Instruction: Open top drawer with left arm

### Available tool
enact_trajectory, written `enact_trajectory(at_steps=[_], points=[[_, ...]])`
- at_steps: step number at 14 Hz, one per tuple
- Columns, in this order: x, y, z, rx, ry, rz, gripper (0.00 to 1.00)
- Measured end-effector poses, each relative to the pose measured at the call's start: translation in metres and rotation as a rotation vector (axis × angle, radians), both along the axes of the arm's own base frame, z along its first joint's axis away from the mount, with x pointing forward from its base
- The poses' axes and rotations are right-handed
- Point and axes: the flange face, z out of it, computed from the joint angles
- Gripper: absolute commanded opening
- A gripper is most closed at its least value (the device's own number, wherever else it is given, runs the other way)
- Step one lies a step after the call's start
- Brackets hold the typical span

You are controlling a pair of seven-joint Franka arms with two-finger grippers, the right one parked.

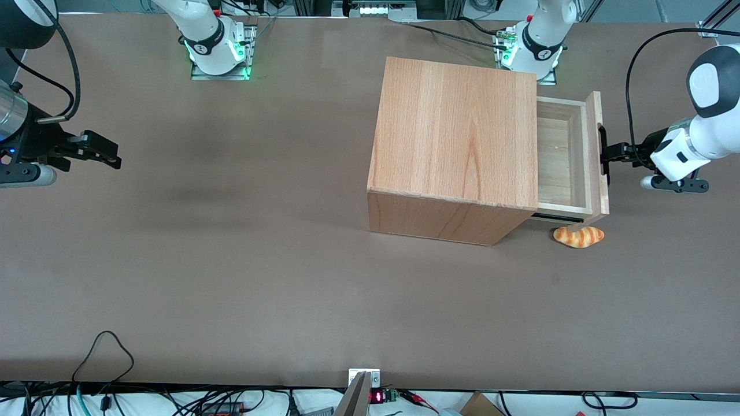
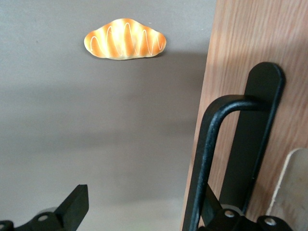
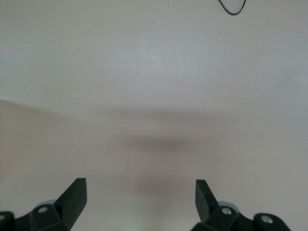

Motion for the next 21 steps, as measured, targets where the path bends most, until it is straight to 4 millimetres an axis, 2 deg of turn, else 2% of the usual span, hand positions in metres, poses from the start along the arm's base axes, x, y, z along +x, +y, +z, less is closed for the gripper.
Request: enact_trajectory(at_steps=[7,11,14,17,21], points=[[-0.005,0.051,0.002,-0.017,-0.026,0.003,1.00],[-0.008,0.068,0.001,-0.021,-0.031,0.016,1.00],[-0.007,0.074,0.004,-0.020,-0.038,0.022,1.00],[0.000,0.075,0.023,-0.014,-0.061,0.016,1.00],[0.016,0.074,0.067,0.000,-0.112,0.000,1.00]])
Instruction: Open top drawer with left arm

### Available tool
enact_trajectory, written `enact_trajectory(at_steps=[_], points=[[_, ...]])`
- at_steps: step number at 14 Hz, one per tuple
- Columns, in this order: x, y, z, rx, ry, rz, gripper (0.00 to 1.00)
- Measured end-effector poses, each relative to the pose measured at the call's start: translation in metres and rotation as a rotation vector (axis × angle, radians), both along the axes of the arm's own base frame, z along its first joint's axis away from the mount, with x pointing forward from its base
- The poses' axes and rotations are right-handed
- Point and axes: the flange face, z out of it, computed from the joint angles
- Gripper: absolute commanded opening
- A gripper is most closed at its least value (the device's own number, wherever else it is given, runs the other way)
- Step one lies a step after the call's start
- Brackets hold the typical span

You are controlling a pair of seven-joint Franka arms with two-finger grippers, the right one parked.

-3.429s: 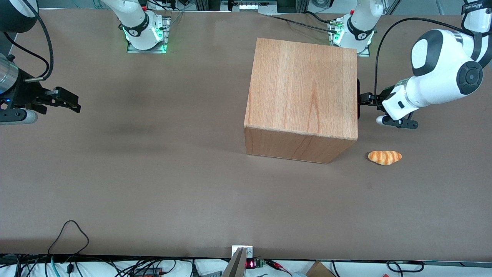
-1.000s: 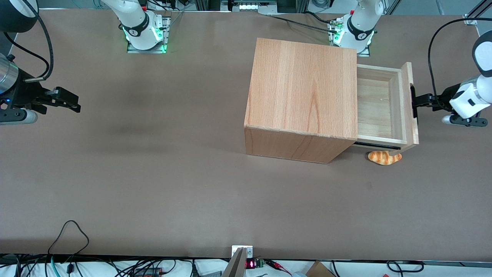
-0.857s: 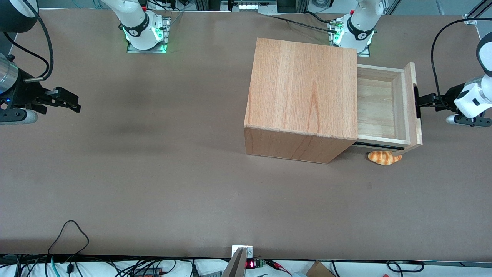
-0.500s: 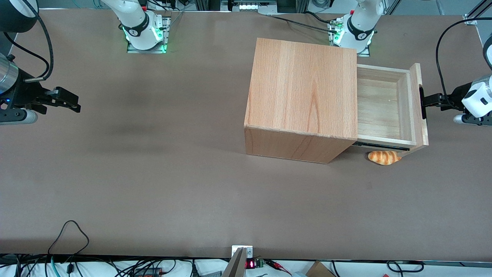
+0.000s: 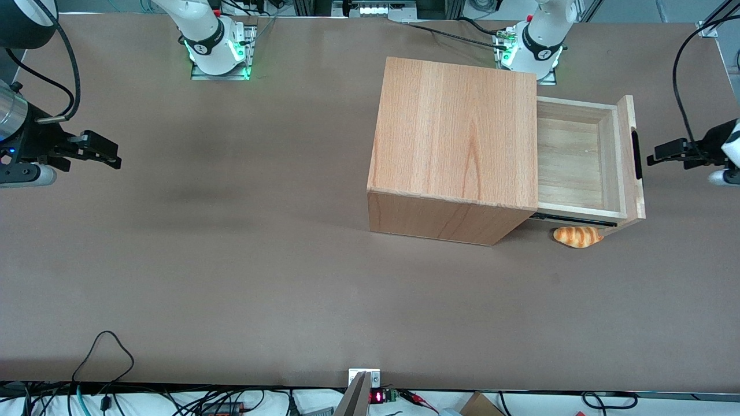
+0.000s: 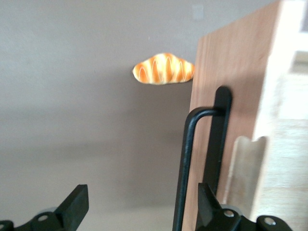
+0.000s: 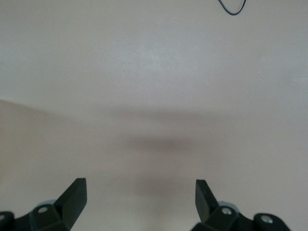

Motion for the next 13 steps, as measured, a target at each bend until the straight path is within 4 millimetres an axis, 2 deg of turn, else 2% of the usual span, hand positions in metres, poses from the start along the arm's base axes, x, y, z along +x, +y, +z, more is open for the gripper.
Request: enact_trajectory(at_steps=[3,8,10,13], points=[[0.011,-0.016,0.035,0.004,-0.022,-0.038,1.00],[0.026,-0.068,0.089,0.012,-0.042,-0.060,1.00],[0.028,-0.077,0.100,0.015,-0.054,-0.063,1.00],[0.028,-0.079,0.112,0.017,-0.060,-0.058,1.00]])
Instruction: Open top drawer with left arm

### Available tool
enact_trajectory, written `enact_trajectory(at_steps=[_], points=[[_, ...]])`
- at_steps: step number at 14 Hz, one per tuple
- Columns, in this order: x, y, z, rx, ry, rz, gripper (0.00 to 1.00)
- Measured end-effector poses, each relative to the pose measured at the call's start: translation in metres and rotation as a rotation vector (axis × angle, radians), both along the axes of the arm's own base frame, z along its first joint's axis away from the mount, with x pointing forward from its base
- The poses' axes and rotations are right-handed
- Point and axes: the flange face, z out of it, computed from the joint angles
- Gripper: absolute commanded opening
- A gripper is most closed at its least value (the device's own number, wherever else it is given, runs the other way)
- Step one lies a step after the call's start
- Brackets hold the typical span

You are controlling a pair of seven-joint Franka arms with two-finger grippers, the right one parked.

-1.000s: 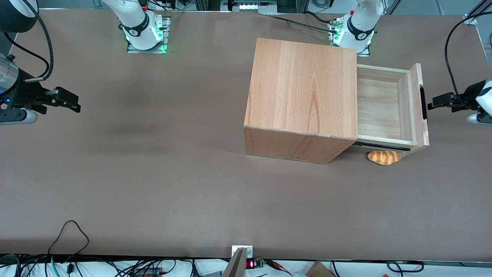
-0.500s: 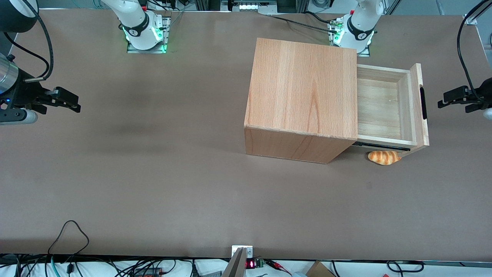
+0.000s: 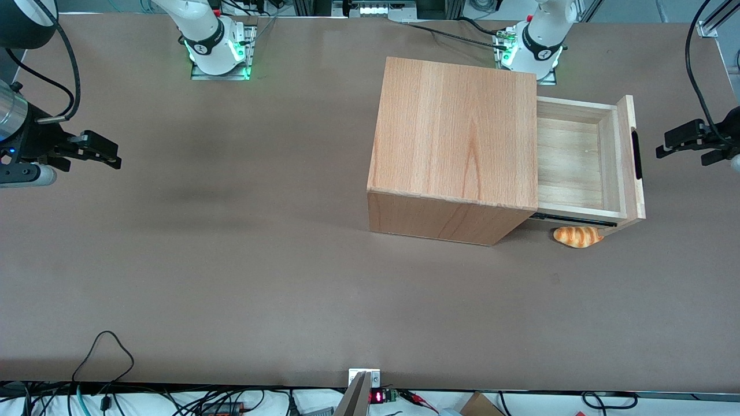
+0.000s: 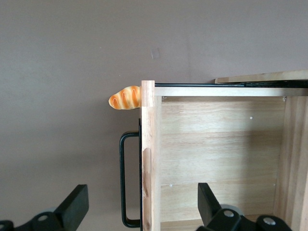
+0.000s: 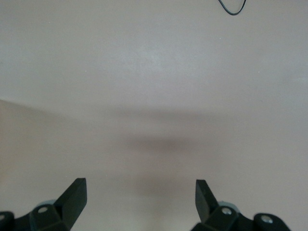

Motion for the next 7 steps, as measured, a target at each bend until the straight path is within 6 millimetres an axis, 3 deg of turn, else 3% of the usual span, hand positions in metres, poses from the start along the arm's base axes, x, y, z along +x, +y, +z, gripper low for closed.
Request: enact_trajectory(at_steps=[3,7], points=[[0.001,-0.017,0.010,0.021,0.006,-0.011,1.00],[0.000,-0.061,0.023,0.070,0.021,-0.048,1.00]])
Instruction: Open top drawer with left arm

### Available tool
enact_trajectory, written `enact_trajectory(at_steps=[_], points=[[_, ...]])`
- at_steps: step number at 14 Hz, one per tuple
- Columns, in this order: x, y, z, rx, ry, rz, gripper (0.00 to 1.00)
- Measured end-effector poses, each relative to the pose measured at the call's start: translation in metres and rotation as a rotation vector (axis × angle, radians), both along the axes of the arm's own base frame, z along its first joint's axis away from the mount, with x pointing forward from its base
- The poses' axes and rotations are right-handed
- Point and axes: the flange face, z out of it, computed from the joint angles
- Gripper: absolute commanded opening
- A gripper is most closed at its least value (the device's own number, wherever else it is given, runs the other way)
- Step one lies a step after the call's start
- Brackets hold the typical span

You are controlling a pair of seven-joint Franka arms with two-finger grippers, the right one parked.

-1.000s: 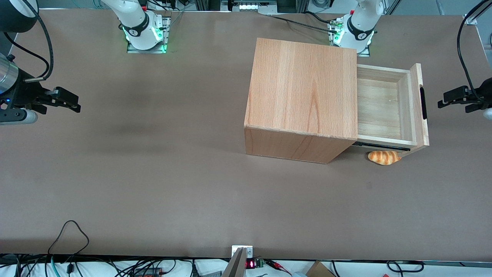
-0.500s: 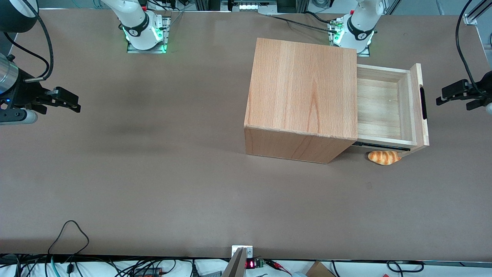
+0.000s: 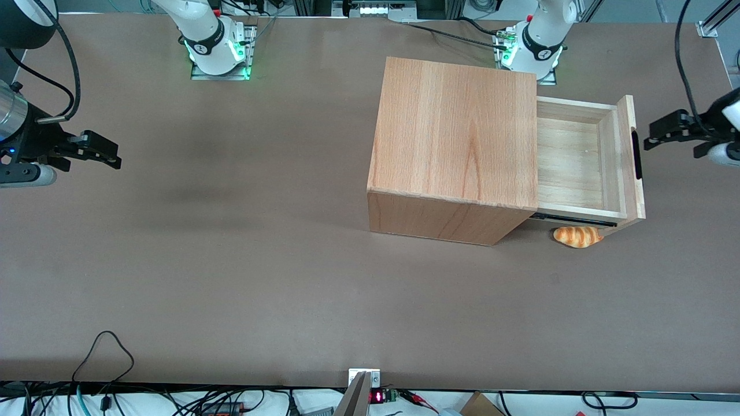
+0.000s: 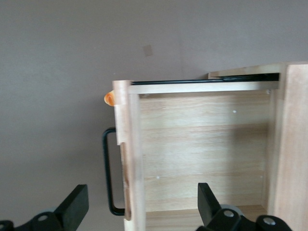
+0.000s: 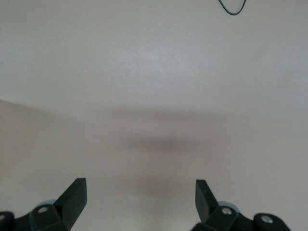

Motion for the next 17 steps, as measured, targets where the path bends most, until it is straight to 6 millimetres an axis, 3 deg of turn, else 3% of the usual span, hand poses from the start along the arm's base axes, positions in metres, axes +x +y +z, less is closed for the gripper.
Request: enact_trajectory(at_steps=[6,12,17], points=[[-0.015,-0.006,0.033,0.015,0.007,0.044,1.00],[-0.016,-0.016,0.037,0.018,0.005,0.059,1.00],[-0.016,-0.016,0.057,0.019,-0.038,0.076,1.00]])
